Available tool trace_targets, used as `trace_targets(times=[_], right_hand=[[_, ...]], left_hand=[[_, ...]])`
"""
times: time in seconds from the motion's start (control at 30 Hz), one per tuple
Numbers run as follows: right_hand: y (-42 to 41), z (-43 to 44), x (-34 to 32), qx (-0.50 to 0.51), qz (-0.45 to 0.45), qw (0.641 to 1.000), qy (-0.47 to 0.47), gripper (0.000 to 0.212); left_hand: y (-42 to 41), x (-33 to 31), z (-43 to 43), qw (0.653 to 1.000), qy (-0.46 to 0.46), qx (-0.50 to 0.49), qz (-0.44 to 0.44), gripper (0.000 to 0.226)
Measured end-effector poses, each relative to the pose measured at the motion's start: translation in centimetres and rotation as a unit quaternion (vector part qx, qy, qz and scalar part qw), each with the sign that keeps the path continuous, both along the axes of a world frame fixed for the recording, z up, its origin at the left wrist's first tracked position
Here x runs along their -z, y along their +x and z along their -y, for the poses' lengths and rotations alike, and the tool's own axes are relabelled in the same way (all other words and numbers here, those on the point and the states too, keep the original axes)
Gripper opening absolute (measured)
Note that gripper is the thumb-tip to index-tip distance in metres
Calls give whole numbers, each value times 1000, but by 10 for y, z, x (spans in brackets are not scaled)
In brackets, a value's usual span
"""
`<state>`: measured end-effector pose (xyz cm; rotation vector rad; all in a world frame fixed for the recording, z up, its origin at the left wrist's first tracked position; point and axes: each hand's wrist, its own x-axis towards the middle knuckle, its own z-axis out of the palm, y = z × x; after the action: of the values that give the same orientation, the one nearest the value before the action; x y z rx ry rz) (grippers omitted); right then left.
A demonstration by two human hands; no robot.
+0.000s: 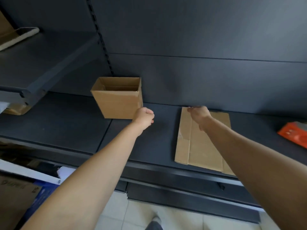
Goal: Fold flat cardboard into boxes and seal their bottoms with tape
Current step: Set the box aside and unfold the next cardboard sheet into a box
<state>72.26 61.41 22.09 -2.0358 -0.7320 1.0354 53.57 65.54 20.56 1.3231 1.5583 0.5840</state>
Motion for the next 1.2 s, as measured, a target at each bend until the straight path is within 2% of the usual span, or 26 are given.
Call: trace_targets(times=[0.1, 0.17, 0.2, 0.27, 0.3, 0.33, 0.43, 0.57, 0.67, 0.77, 0.9, 0.97, 1.07, 1.2], right_hand=[[43, 30, 6, 40, 26, 997, -61, 30], [62, 49, 16, 51, 28, 995, -86, 19], [71, 57, 21, 53, 23, 994, -93, 19], [85, 75, 34, 61, 5, 992, -114, 30], [90, 82, 38, 74, -32, 990, -114, 34], [94, 88, 43, 54, -25, 992, -111, 36], [109, 99, 53, 80, -36, 990, -115, 31], [132, 111, 50, 91, -86, 987, -103, 27], [156, 119, 26, 99, -82, 989, -71, 29], [178, 122, -13, 76, -20, 996, -31, 31], [207, 129, -60, -27, 164, 986, 14, 30], [219, 134, -76, -73, 231, 970, 31, 39], [235, 143, -87, -134, 296, 945, 38, 46], [252, 156, -88, -208, 334, 919, 16, 42]], left_hand=[[44, 10, 20, 995, -24, 92, -40, 8], [64, 20, 32, 988, -49, 120, -81, 23], [72, 23, 39, 985, -56, 128, -98, 24], [84, 32, 50, 981, -87, 133, -113, 4], [90, 40, 53, 981, -101, 128, -107, 21], [95, 44, 58, 979, -111, 128, -115, 33], [111, 50, 68, 977, -109, 123, -137, 25], [129, 48, 81, 978, -127, 94, -133, 52], [148, 36, 93, 978, -164, 97, -84, 48], [176, 11, 108, 975, -167, 129, -74, 49], [220, -35, 114, 990, -53, 113, -59, 63], [242, -59, 117, 996, 7, 82, -19, 71], [271, -84, 123, 996, 76, 33, 37, 81], [294, -87, 131, 994, 103, 5, 33, 87]])
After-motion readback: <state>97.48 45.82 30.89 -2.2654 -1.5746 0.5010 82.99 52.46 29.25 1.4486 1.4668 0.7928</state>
